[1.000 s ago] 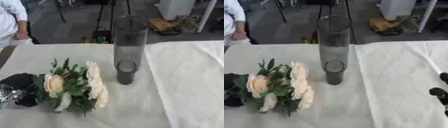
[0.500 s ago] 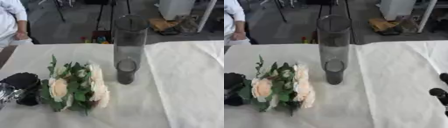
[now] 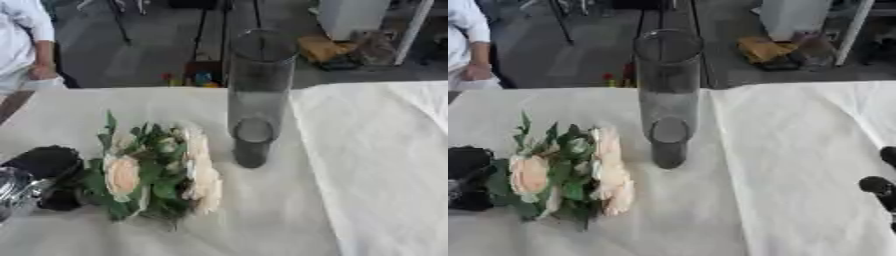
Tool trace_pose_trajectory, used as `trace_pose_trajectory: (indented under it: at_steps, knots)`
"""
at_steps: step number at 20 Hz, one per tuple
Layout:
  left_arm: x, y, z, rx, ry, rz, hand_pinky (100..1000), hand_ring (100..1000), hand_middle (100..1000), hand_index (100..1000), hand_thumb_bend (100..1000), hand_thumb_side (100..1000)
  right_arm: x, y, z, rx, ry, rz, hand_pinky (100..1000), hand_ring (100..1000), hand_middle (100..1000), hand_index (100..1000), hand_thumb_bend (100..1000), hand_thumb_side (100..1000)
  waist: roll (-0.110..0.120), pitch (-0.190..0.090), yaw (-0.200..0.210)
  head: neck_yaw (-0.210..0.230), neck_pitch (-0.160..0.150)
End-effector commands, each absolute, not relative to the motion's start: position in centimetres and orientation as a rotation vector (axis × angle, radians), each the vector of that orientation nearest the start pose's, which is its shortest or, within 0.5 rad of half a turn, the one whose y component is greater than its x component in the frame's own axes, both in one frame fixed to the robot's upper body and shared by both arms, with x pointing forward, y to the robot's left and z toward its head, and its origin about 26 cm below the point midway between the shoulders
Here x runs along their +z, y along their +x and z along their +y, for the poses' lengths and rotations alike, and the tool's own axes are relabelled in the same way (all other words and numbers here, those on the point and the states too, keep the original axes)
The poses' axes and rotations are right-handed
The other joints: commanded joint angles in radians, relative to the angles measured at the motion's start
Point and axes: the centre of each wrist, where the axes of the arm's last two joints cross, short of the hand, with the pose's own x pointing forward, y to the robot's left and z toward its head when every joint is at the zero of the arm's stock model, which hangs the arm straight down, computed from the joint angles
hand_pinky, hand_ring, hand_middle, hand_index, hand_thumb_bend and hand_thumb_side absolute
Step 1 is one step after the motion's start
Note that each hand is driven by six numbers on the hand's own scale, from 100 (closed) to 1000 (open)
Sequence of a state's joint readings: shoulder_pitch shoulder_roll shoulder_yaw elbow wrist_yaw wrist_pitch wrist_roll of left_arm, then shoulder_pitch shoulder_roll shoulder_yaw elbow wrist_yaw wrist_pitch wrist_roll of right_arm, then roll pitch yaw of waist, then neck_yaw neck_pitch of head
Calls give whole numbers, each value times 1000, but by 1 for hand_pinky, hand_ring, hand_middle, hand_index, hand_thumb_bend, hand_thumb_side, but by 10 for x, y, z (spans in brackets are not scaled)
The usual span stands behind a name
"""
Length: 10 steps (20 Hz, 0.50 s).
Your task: Arrange flowers into the vase.
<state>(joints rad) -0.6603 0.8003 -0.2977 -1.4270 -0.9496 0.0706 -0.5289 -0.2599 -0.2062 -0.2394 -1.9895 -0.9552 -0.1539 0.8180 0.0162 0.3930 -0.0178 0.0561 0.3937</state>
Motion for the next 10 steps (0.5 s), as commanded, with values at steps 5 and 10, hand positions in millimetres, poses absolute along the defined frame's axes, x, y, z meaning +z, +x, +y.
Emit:
trace_pose_trajectory:
  at_steps: [5,10]
  knots:
    - [237,390,330,-1678,1181,-996,100,100,100,100,445,545,194,291,-307,-641,-1389,3143,811,932,607,902,100,921,3,-25,3,2,-1]
    - [246,385,330,-1692,1224,-1001,100,100,100,100,441,523,194,291,-308,-640,-1391,3151,812,932,607,901,100,920,5,-29,7,1,1]
